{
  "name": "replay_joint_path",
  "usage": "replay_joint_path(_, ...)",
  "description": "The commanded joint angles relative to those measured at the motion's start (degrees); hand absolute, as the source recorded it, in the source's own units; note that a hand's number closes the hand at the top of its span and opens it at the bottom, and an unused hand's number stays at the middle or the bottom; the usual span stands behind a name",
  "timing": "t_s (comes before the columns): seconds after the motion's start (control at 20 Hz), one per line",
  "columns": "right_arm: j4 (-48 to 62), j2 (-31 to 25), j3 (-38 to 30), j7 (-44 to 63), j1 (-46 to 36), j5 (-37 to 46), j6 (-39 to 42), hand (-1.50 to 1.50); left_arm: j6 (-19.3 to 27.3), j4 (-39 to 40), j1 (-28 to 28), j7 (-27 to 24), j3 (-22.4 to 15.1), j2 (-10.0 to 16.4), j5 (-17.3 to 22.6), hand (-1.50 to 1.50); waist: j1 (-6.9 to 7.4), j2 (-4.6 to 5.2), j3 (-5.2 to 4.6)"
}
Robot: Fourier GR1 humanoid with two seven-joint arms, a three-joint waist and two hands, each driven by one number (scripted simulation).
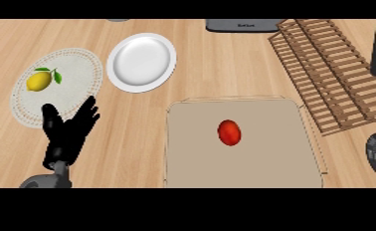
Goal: Pick the cupcake from the tray and place it in the tiered shelf
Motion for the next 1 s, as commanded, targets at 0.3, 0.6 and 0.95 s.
replay_joint_path(0.3, 2.54, -4.88, -0.41, 0.48, 4.4, -3.33, -3.89, 1.5, -1.11, -0.43, 0.47, -0.33, 1.8, 0.4, 0.88, 0.0, 0.16, 0.09, -0.05)
replay_joint_path(0.6, 3.24, -3.07, 1.31, -0.22, 6.27, -5.43, -7.74, 1.5, -0.41, 0.7, -3.42, 2.46, 1.56, 0.36, -0.29, 0.0, 0.0, 0.12, -0.04)
replay_joint_path(0.95, 3.02, -5.41, 3.71, 0.06, 4.92, -6.43, 0.33, 1.5, 0.57, -0.23, -1.05, 1.6, 0.32, -1.73, -1.61, 0.0, -0.25, -0.11, -0.06)
